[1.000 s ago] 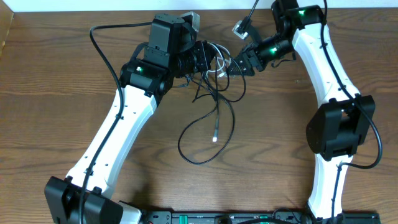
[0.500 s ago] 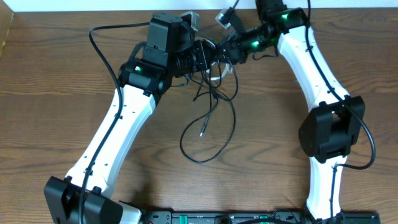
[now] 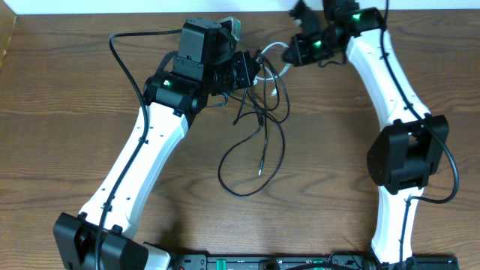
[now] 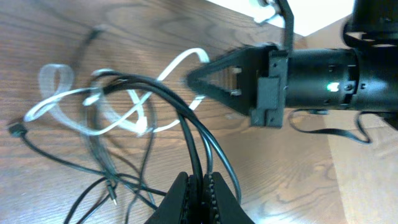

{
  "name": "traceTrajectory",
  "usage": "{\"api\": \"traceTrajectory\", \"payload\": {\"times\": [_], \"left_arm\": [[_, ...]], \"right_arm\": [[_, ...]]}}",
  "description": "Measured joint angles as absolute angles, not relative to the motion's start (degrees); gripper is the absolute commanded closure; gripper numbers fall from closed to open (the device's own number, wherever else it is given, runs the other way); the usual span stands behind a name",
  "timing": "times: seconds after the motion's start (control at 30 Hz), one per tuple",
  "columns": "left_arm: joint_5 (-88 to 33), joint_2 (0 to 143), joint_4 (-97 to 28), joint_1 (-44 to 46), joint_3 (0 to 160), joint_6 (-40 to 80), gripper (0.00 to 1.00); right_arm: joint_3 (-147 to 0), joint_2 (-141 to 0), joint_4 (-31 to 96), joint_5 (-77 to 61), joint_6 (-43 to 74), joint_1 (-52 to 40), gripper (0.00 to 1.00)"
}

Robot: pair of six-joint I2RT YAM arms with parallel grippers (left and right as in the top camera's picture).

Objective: Untangle cables

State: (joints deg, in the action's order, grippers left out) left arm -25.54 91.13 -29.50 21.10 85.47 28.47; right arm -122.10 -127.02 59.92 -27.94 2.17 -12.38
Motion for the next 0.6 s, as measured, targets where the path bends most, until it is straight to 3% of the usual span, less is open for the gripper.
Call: {"api": "traceTrajectory", "payload": {"times": [0.27,0.6], "left_arm": [[-21.58,91.13,-30.98,21.21,85.47,27.18,0.93],[-14.44,91.13,-38.81,16.64,85.47,25.89,0.93]], "right_arm": [[-122.10,-127.02,66.37,-5.54,8.93,-8.56,0.99],[-122.10,-127.02,69.23,-0.40,10.52,4.73,0.99]]}}
